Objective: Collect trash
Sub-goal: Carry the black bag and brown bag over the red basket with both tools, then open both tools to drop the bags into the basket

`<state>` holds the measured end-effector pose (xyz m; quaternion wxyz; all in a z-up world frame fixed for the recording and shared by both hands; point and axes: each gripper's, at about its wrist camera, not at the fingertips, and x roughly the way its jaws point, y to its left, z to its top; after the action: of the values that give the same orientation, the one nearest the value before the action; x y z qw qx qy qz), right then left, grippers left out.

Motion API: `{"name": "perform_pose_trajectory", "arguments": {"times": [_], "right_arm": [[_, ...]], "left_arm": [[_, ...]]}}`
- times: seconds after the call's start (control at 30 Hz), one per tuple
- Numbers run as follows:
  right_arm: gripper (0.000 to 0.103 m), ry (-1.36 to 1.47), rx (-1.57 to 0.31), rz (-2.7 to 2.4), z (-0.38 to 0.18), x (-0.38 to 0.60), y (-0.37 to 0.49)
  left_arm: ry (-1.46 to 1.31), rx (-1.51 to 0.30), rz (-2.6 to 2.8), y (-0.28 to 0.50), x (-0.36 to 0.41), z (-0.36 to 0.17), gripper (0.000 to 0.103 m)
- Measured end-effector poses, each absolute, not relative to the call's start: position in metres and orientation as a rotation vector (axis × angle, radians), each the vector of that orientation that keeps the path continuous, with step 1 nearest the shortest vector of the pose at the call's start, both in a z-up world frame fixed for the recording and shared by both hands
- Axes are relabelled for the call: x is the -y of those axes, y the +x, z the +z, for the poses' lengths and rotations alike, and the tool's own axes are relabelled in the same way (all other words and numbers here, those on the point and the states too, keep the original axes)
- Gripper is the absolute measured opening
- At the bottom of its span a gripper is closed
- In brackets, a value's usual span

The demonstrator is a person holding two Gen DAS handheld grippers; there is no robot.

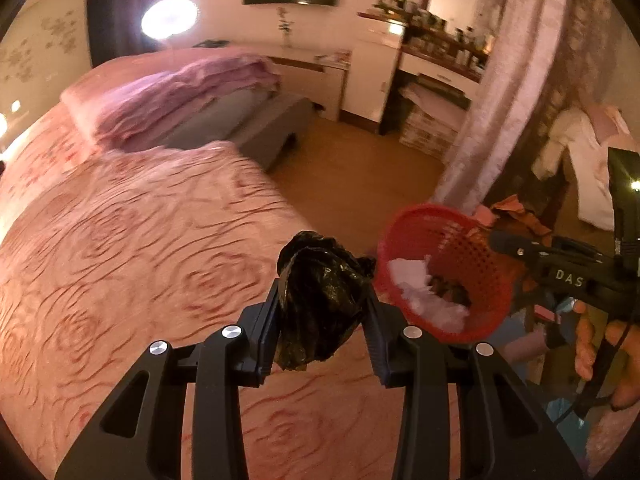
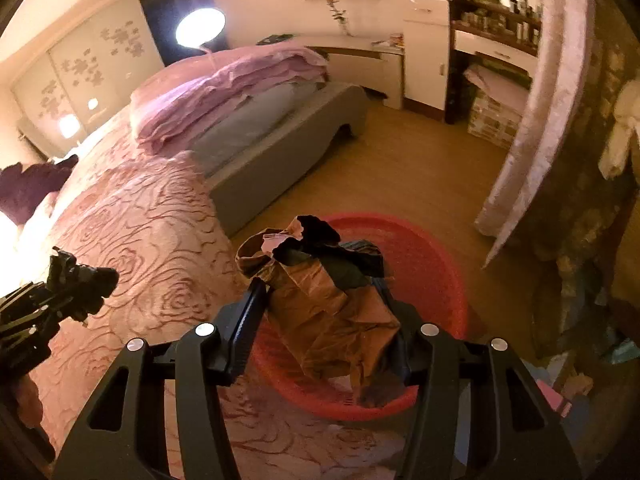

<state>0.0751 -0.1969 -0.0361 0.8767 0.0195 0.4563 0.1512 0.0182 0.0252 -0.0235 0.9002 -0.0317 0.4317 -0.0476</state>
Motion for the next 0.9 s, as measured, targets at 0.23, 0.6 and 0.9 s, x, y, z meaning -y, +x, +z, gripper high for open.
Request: {"name": "perform_pose_trajectory", "arguments": {"times": [0.23, 0.6, 0.9], "right_arm": [[0.052, 0.069, -0.974, 0.261, -0.047, 0.222, 0.084], [0.052, 0.103, -1.012, 0.224, -0.062, 0.249, 0.099], [0.052, 0.112, -1.04, 0.21, -0.073, 0.257, 0.111]], "left_arm": [[-0.043, -0.957, -0.215, 0.058, 0.018, -0.04, 0.036], [0.011, -1.06, -0.326, 0.115, 0.075, -0.078, 0.043], [0.007, -1.064, -0.312, 0.125, 0.075, -0.086, 0.07]]}}
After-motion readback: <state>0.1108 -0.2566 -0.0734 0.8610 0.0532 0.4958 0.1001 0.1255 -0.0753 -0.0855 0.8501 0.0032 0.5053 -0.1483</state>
